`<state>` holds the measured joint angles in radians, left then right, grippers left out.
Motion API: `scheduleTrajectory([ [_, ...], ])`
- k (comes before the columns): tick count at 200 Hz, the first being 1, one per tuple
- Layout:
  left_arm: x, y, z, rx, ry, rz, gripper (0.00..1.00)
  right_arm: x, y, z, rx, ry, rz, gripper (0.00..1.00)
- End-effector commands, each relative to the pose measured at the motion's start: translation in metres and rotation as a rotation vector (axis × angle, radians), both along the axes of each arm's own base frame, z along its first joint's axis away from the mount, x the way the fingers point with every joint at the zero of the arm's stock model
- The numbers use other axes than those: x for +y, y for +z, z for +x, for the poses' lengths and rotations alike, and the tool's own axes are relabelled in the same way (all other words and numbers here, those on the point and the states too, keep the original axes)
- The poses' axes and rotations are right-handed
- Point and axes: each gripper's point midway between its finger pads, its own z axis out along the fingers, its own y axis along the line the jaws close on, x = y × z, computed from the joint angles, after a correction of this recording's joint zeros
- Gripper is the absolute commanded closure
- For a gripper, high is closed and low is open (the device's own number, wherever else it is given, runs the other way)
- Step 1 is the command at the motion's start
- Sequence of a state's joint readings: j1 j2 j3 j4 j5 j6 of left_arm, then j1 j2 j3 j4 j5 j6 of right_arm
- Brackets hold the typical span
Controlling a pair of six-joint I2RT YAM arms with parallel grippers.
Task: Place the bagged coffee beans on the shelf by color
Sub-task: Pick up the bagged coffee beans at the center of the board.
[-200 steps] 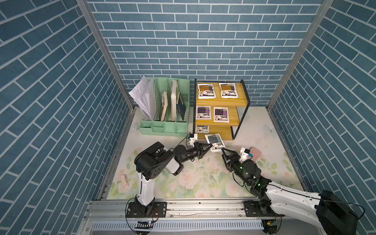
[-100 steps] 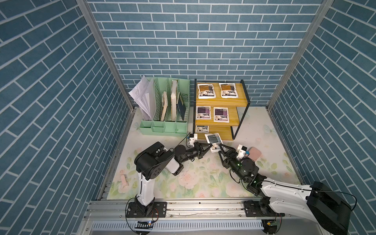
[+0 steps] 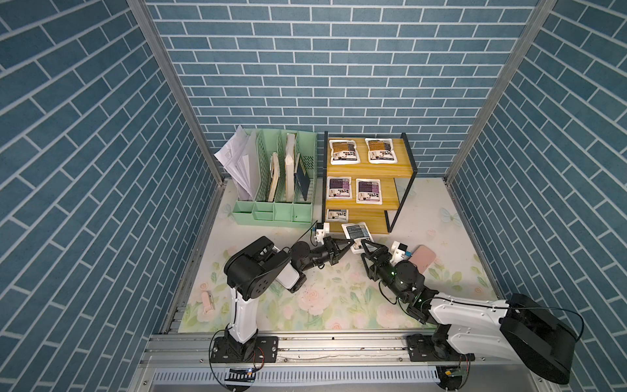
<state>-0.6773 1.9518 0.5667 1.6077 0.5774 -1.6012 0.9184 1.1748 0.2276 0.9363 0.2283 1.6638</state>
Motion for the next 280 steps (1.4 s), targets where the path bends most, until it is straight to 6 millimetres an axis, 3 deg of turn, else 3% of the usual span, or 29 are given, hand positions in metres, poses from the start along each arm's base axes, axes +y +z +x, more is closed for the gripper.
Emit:
scheduleTrajectory([
  [1,0.005,0.042,-0.006,-0.143,-0.002,-0.102,1.00,0.006,0.020,-0.001,0.001,0.010,0.106,0.25],
  [28,0.005,0.041,-0.007,-0.141,-0.004,-0.101,1.00,0.001,0.021,0.000,-0.006,-0.008,0.117,0.57],
  [57,0.004,0.042,-0.007,-0.144,-0.004,-0.104,1.00,0.004,0.022,0.001,-0.011,0.000,0.131,0.78],
  [144,0.005,0.040,-0.009,-0.138,-0.009,-0.098,1.00,-0.006,0.011,0.005,0.007,-0.051,0.116,0.82],
  [245,0.005,0.039,-0.010,-0.137,-0.012,-0.090,1.00,-0.010,0.002,0.010,0.023,-0.077,0.091,1.00],
  [260,0.006,0.038,-0.010,-0.136,-0.005,-0.077,0.75,-0.015,-0.002,0.010,0.027,-0.092,0.077,1.00],
  [280,0.011,0.036,-0.011,-0.142,0.016,-0.039,0.52,-0.029,-0.011,0.013,0.022,-0.133,0.037,1.00],
])
